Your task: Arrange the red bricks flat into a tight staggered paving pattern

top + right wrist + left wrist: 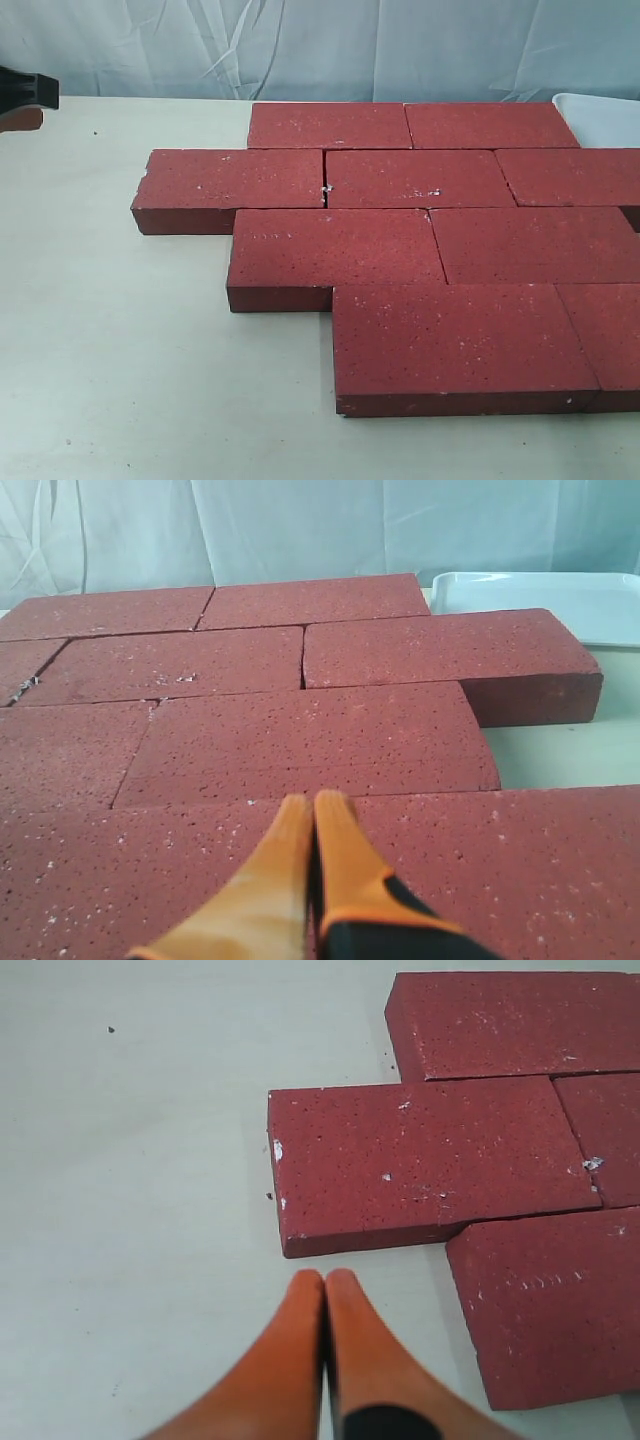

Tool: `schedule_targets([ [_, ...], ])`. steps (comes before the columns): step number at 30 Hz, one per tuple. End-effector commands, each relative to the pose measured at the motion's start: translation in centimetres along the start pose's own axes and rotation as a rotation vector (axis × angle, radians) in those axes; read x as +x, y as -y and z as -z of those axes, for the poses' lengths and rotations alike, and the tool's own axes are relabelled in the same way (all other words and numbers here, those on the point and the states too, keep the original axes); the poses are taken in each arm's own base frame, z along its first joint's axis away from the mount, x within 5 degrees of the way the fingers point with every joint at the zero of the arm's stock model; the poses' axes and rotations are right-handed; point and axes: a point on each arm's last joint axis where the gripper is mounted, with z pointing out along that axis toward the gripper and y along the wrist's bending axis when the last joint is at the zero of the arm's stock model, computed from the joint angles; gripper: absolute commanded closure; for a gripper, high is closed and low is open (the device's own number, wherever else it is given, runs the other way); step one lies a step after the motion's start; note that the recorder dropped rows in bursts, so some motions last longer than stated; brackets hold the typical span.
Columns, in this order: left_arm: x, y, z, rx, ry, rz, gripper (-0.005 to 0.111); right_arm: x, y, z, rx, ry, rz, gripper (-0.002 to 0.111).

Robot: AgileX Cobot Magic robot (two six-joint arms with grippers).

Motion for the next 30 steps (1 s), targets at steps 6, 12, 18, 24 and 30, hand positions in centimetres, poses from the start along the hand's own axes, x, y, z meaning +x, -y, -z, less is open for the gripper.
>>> schedule_targets([
  [6,0.0,0.7,3.7,0.009,0.113,-0.036,0.107,0.0,0.0,0.0,0.005,0.014,0.005,0.109],
  [12,1.9,0.8,6.4,-0.004,0.225,-0.059,0.107,0.0,0.0,0.0,0.005,0.014,0.005,0.109],
  [18,5.7,1.0,10.6,-0.007,0.389,-0.117,0.107,0.0,0.0,0.0,0.005,0.014,0.005,0.109],
  [24,9.9,1.5,16.2,0.008,0.638,-0.17,0.107,0.0,0.0,0.0,0.005,0.014,0.005,0.109],
  [30,12.6,1.8,17.5,0.037,0.571,-0.199,0.107,0.0,0.0,0.0,0.004,0.014,0.003,0.109],
])
